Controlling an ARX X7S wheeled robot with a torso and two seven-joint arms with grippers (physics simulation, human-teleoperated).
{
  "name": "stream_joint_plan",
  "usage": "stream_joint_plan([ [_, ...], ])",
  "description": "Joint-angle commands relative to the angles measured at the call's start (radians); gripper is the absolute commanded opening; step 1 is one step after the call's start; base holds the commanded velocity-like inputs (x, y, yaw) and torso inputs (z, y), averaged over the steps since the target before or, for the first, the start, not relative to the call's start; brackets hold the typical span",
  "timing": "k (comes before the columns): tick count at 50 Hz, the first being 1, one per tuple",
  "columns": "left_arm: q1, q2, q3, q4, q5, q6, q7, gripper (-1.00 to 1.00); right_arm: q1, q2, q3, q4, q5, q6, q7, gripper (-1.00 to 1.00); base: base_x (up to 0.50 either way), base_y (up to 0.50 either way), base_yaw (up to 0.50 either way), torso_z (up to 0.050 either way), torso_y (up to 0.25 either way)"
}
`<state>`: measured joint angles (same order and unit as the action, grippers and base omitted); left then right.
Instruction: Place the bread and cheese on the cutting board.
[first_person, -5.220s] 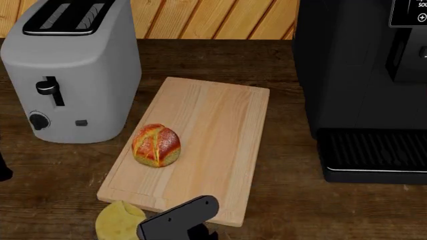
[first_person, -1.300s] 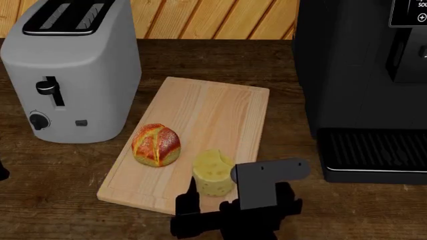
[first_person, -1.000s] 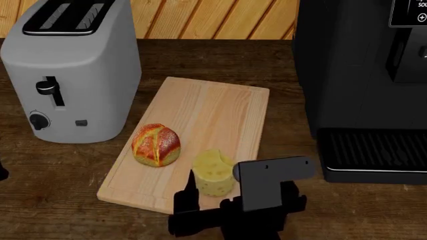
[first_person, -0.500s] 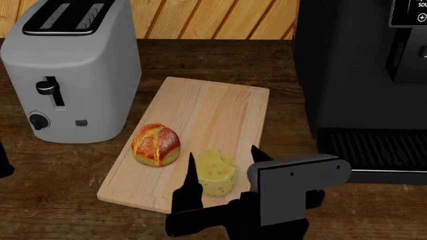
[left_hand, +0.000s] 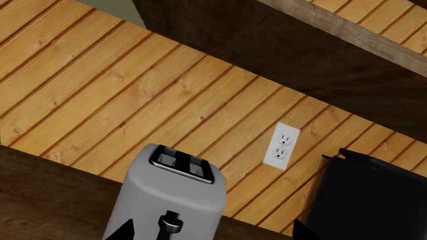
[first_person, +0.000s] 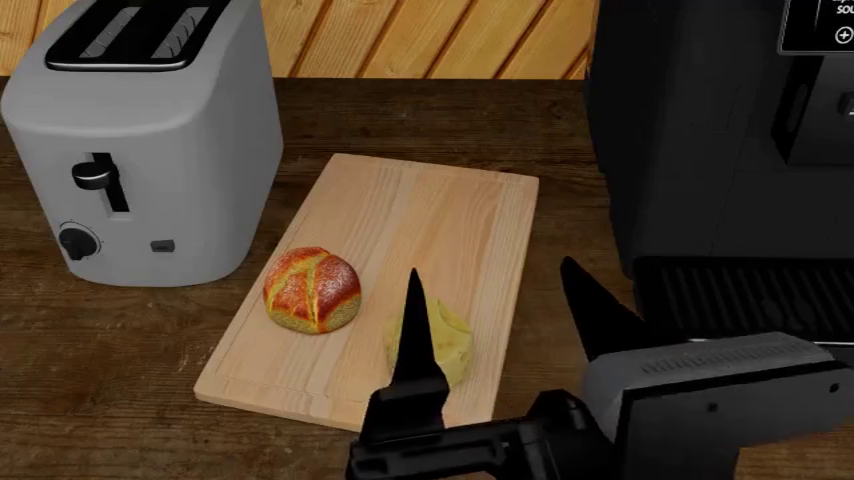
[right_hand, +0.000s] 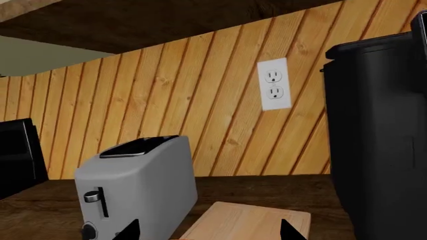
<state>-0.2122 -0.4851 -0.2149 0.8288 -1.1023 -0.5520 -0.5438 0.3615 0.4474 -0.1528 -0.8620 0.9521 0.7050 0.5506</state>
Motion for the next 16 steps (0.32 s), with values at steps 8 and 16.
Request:
stream_joint_plan([
  [8, 0.017, -0.042, -0.047, 0.124, -0.087, 0.011, -0.056, 1.0, -0.032, 0.05, 0.091, -0.105, 0.085, -0.02, 0.076, 1.0, 0.0, 0.0, 0.0, 0.0, 0.0],
  [16, 0.019, -0.066, -0.061, 0.182, -0.098, 0.013, -0.088, 1.0, -0.061, 0.06, 0.138, -0.131, 0.094, -0.061, 0.094, 1.0, 0.0, 0.0, 0.0, 0.0, 0.0],
])
